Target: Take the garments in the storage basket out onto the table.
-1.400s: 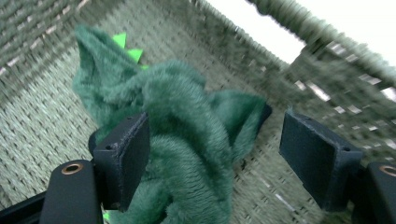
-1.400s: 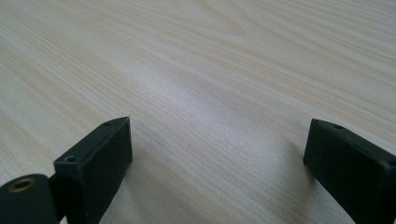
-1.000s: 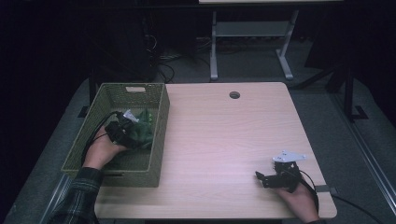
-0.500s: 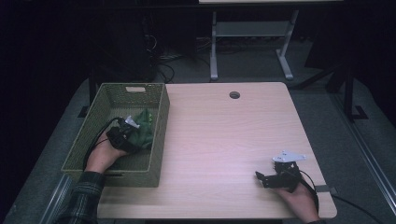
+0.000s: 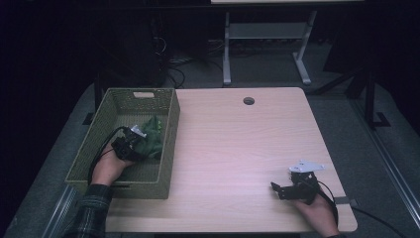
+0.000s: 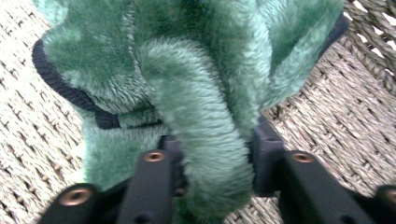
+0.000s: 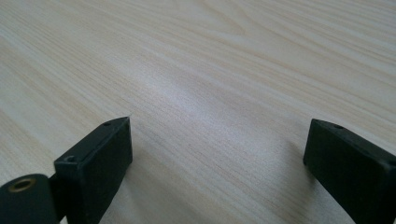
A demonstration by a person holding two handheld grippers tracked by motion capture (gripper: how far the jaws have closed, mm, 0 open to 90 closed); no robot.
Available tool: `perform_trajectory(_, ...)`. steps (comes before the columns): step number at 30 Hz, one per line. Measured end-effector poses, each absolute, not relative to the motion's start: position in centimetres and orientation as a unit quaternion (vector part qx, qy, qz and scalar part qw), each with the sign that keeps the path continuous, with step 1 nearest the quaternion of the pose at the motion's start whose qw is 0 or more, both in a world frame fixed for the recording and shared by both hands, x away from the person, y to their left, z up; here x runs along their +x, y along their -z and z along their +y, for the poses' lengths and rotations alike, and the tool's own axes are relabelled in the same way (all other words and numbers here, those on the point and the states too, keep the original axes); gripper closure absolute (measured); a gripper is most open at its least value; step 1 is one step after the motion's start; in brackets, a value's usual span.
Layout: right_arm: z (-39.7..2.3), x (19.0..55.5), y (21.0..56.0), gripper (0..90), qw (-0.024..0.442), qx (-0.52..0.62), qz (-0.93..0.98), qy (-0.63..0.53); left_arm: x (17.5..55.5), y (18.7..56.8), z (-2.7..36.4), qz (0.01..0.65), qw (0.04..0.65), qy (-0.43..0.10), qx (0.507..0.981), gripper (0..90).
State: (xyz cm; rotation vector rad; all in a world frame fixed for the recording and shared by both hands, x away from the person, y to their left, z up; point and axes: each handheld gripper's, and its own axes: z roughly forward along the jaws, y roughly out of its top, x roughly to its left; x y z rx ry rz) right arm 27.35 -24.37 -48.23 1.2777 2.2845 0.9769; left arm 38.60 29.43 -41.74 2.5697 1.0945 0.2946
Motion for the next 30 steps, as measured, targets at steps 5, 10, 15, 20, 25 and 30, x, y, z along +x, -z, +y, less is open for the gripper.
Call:
perform_trajectory(5, -24.4, 27.4, 48.2, 7.4, 0.173, 0.45, 0.805, -0.345, 38.6, 41.4, 29.7, 0.398, 0.177, -0.086, 0.896, 75.9)
perform_trajectory(10, -24.4, 27.4, 48.2, 7.4, 0.173, 0.451, 0.805, -0.344, 38.9, 41.0, 30.0, 0.405, 0.186, -0.07, 0.892, 77.1)
perform_trajectory(15, -24.4, 27.4, 48.2, 7.4, 0.173, 0.451, 0.805, -0.344, 39.3, 39.9, 30.3, 0.413, 0.189, -0.063, 0.889, 78.0)
perform_trajectory(20, -24.4, 27.4, 48.2, 7.4, 0.173, 0.45, 0.805, -0.344, 39.2, 38.3, 30.6, 0.424, 0.209, -0.064, 0.879, 78.1)
perform_trajectory(25, -24.4, 27.3, 48.2, 7.4, 0.173, 0.449, 0.806, -0.344, 39.3, 35.9, 30.3, 0.425, 0.221, -0.064, 0.875, 78.2)
perform_trajectory(30, -24.4, 27.3, 48.2, 7.4, 0.173, 0.449, 0.806, -0.344, 39.5, 34.2, 30.2, 0.425, 0.222, -0.067, 0.875, 78.6)
